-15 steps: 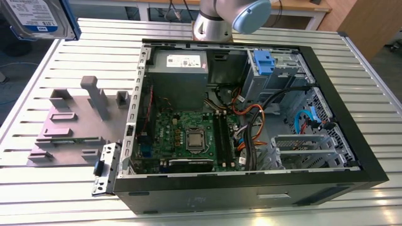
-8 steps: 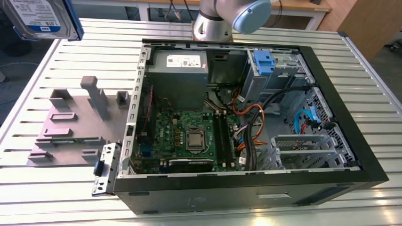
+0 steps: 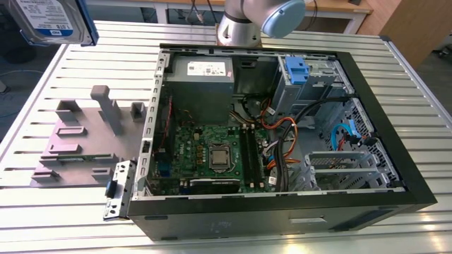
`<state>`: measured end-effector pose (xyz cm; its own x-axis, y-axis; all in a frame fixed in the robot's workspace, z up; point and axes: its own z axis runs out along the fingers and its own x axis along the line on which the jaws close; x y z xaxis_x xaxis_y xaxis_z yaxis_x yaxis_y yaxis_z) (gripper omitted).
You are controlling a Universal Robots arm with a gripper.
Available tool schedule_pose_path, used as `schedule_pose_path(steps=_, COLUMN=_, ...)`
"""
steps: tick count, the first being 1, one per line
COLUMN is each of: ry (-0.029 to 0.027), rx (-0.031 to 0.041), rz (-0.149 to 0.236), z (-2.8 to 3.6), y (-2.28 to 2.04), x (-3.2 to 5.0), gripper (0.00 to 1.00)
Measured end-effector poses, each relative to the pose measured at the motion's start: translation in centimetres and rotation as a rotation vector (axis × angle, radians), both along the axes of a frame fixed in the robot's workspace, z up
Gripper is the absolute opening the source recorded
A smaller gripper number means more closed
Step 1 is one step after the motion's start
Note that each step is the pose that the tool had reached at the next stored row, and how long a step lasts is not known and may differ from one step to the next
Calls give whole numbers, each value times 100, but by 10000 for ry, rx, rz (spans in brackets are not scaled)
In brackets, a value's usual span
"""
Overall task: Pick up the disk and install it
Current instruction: 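Pick up the disk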
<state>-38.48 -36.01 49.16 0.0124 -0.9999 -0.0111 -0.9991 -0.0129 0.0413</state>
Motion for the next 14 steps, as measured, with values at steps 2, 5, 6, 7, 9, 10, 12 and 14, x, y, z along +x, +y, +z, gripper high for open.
schedule_pose_path(steps=2, ry=0, rx=0, rz=0, z=0, y=0, x=20, gripper=36)
schedule_pose_path(steps=5, ry=1, rx=0, rz=0, z=0, y=0, x=50, gripper=36)
schedule_pose_path(steps=6, ry=1, rx=0, rz=0, z=1, y=0, x=60, gripper=36)
schedule_pose_path(steps=7, ry=1, rx=0, rz=0, z=0, y=0, x=70, gripper=36)
schedule_pose_path(steps=9, ry=1, rx=0, rz=0, z=1, y=0, x=91, gripper=36)
schedule_pose_path(steps=10, ry=1, rx=0, rz=0, z=0, y=0, x=101, gripper=36)
schedule_pose_path(steps=12, ry=2, rx=0, rz=0, z=1, y=0, x=121, gripper=36)
schedule_pose_path(steps=14, ry=1, rx=0, rz=0, z=0, y=0, x=141, gripper=36)
